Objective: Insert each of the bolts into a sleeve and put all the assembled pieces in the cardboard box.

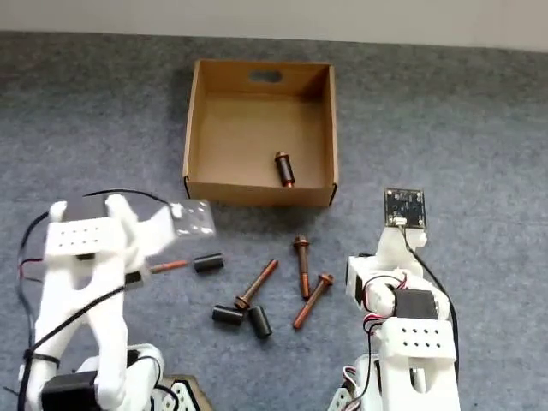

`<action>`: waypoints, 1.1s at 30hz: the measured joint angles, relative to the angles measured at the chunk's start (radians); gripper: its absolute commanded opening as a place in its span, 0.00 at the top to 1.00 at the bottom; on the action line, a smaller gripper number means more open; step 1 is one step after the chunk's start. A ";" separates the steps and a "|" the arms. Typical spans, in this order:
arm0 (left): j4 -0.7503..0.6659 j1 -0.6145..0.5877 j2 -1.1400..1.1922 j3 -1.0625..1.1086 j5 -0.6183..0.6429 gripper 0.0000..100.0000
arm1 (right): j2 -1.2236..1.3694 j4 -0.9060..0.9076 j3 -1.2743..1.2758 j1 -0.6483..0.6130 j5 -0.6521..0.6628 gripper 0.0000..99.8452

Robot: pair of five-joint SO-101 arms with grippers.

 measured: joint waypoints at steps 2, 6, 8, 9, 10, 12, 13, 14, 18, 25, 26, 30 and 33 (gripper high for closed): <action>-0.031 -0.021 0.000 0.000 -0.003 0.99 | 0.000 0.000 0.000 0.000 0.000 0.99; -0.086 -0.028 0.055 0.000 -0.003 0.99 | 0.000 0.000 0.000 0.000 0.000 0.99; -0.112 -0.034 0.127 -0.018 -0.003 0.99 | 0.000 0.000 0.000 0.000 0.000 0.99; -0.118 -0.037 0.169 -0.038 -0.003 0.99 | 0.000 0.000 0.000 0.000 0.000 0.99; -0.121 -0.040 0.216 -0.063 -0.003 0.99 | 0.000 0.000 0.000 0.000 0.000 0.99; -0.129 -0.040 0.307 -0.121 -0.003 0.99 | 0.000 0.000 0.000 0.000 0.000 0.99; -0.130 -0.038 0.353 -0.150 -0.003 0.99 | 0.000 0.000 0.000 0.000 0.000 0.99; -0.130 -0.038 0.394 -0.181 -0.003 0.99 | 0.000 0.000 0.000 0.000 0.000 0.99; -0.132 -0.038 0.537 -0.292 -0.003 0.94 | 0.000 0.000 0.000 0.000 0.000 0.99; -0.135 -0.040 0.660 -0.442 0.015 0.77 | 0.000 0.000 0.000 0.000 0.000 0.99; -0.135 -0.040 0.666 -0.460 0.026 0.77 | 0.000 0.000 0.000 0.000 0.000 0.99; -0.133 -0.041 0.669 -0.532 0.077 0.77 | 0.000 0.000 0.000 0.000 0.000 0.99; -0.130 -0.066 0.671 -0.588 0.155 0.77 | 0.000 0.000 0.000 0.000 0.000 0.99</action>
